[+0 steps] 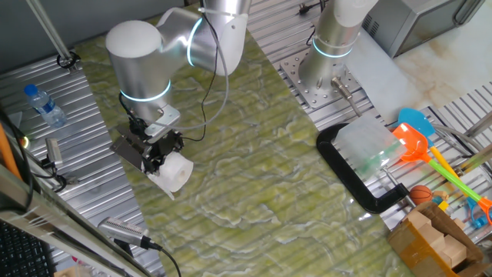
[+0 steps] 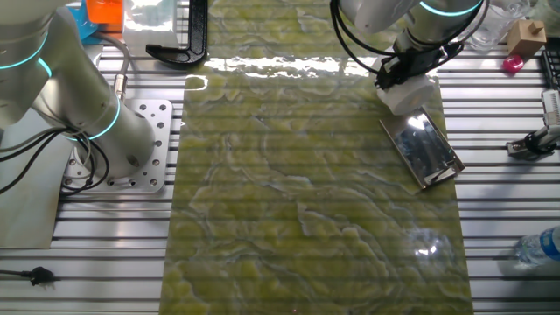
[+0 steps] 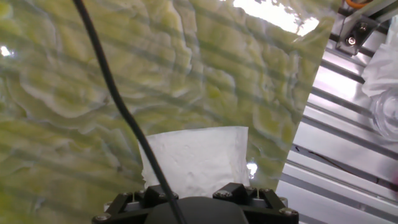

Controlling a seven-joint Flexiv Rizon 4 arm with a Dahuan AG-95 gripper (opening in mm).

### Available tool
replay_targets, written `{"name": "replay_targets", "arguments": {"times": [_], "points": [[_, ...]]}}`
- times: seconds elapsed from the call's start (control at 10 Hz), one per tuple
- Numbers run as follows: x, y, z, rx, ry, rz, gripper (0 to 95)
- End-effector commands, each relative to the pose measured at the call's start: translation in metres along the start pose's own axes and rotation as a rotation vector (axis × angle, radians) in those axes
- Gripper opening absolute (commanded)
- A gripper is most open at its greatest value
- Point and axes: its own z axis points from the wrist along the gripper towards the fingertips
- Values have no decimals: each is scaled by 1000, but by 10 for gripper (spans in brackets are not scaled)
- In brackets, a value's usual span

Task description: Put the toilet paper on its holder

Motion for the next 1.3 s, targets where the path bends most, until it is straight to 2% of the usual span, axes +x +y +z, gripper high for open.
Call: {"name": "replay_targets", "arguments": {"times": [0.1, 0.2, 0.5, 0.7, 1.0, 1.3], "points": [[0, -1, 0, -51, -54, 19, 0], [0, -1, 0, -52, -67, 17, 0], [0, -1, 0, -69, -21, 29, 0], [0, -1, 0, -78, -5, 34, 0], [0, -1, 0, -75, 8, 47, 0], [0, -1, 0, -72, 4, 27, 0]]}}
